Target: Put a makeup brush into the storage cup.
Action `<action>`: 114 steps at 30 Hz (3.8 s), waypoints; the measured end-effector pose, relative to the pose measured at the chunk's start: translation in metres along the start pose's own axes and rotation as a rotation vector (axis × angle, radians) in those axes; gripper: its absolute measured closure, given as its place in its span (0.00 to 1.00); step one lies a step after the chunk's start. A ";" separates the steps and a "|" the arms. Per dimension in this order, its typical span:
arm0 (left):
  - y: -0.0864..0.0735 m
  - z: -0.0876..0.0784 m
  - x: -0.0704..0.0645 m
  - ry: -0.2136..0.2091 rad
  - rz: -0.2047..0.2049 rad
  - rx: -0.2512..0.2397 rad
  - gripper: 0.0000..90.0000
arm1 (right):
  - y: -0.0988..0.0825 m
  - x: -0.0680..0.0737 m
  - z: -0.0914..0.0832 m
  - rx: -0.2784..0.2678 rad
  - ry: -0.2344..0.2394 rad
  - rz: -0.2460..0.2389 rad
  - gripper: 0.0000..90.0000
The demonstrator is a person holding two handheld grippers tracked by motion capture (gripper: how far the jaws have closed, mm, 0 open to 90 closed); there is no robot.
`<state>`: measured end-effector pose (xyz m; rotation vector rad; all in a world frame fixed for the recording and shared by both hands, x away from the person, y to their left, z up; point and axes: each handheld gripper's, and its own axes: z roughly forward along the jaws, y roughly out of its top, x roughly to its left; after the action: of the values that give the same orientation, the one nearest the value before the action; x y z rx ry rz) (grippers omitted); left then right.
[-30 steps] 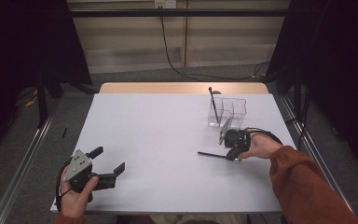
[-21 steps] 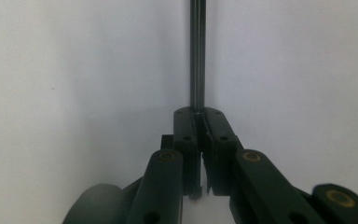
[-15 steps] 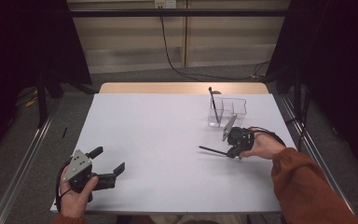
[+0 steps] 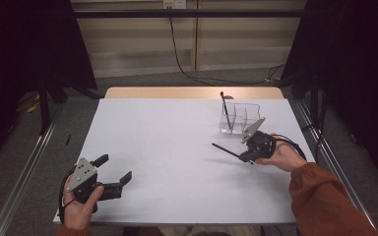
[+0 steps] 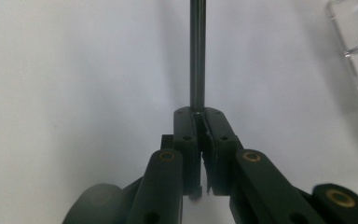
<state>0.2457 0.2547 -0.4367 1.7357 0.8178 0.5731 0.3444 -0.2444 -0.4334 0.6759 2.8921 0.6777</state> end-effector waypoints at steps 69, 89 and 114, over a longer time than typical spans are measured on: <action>0.028 0.046 -0.027 -0.143 0.024 -0.040 0.03 | 0.027 0.043 -0.005 -0.484 0.140 0.008 0.94; 0.049 0.079 -0.050 -0.239 0.094 -0.018 0.03 | 0.056 0.053 -0.002 -0.380 0.175 -0.100 0.94; 0.061 0.085 -0.065 -0.330 0.182 0.097 0.03 | 0.075 0.064 0.000 -0.089 0.174 -0.271 0.94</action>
<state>0.2796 0.1416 -0.4034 1.9421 0.4647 0.3558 0.3166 -0.1562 -0.3998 0.2162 3.0051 0.8579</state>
